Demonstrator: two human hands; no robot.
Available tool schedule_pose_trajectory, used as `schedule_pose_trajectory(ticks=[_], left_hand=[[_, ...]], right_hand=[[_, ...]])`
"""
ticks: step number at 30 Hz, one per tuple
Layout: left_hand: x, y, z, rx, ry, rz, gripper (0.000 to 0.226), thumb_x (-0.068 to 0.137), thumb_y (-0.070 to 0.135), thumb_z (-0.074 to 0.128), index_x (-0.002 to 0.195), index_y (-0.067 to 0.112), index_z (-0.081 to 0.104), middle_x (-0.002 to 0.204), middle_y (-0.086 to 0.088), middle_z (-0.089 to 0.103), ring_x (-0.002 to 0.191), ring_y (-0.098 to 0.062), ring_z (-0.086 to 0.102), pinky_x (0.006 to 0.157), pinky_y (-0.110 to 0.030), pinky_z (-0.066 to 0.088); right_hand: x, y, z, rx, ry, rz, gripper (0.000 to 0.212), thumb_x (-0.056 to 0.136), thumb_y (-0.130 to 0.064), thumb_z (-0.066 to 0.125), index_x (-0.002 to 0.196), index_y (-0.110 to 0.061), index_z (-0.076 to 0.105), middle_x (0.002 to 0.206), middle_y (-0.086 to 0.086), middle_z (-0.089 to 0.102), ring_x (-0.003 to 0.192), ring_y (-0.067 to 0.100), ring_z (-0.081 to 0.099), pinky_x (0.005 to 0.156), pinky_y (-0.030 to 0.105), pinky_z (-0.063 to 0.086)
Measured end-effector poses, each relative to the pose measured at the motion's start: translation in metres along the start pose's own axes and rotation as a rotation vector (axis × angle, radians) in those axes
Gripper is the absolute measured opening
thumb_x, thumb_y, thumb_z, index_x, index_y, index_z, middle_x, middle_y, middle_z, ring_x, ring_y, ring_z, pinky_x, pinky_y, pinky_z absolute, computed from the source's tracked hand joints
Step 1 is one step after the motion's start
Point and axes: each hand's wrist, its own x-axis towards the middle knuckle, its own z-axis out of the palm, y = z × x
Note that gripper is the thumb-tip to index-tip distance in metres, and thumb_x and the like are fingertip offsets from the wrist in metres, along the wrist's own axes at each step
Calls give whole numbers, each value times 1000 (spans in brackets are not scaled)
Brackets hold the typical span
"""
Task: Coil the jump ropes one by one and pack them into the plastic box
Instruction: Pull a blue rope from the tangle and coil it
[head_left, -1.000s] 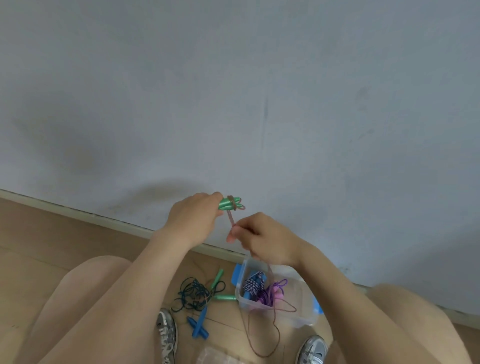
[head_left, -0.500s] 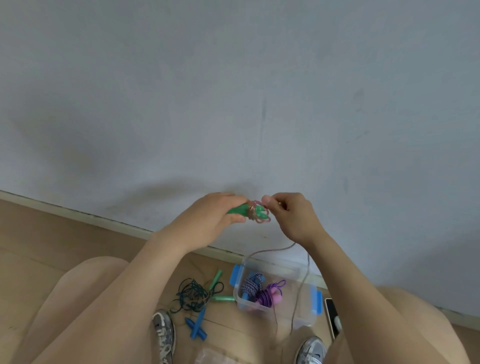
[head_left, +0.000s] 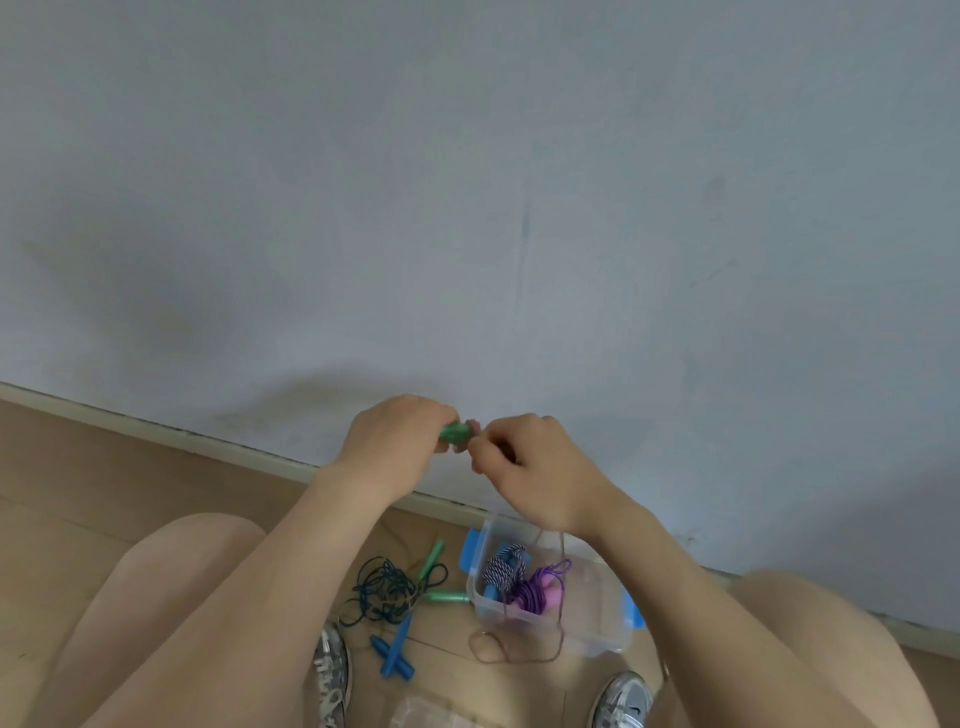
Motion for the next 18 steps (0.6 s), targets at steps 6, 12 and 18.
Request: schedule_pose_trajectory(ticks=[6, 12, 18], left_hand=[[-1, 5, -6, -309, -195, 258, 9, 101, 41, 67, 98, 34, 72, 88, 6, 66, 83, -14, 62, 78, -37, 52], [-5, 14, -22, -657, -71, 242, 8, 101, 31, 69, 103, 25, 73, 85, 2, 68, 74, -5, 57, 66, -22, 38], [2, -4, -17, -501, 148, 45, 14, 106, 37, 58, 102, 23, 60, 88, 9, 70, 79, -8, 65, 71, -29, 51]], right_hand=[[10, 21, -25, 80, 317, 134, 39, 101, -42, 64, 73, -17, 74, 54, -9, 55, 51, 4, 48, 53, 16, 36], [10, 34, -28, 456, 120, 318, 39, 102, -37, 66, 77, -8, 74, 66, 5, 46, 59, 17, 33, 54, 30, 30], [5, 21, -4, 72, -141, 204, 54, 109, -47, 46, 70, -22, 73, 59, 3, 48, 51, 15, 43, 62, 32, 43]])
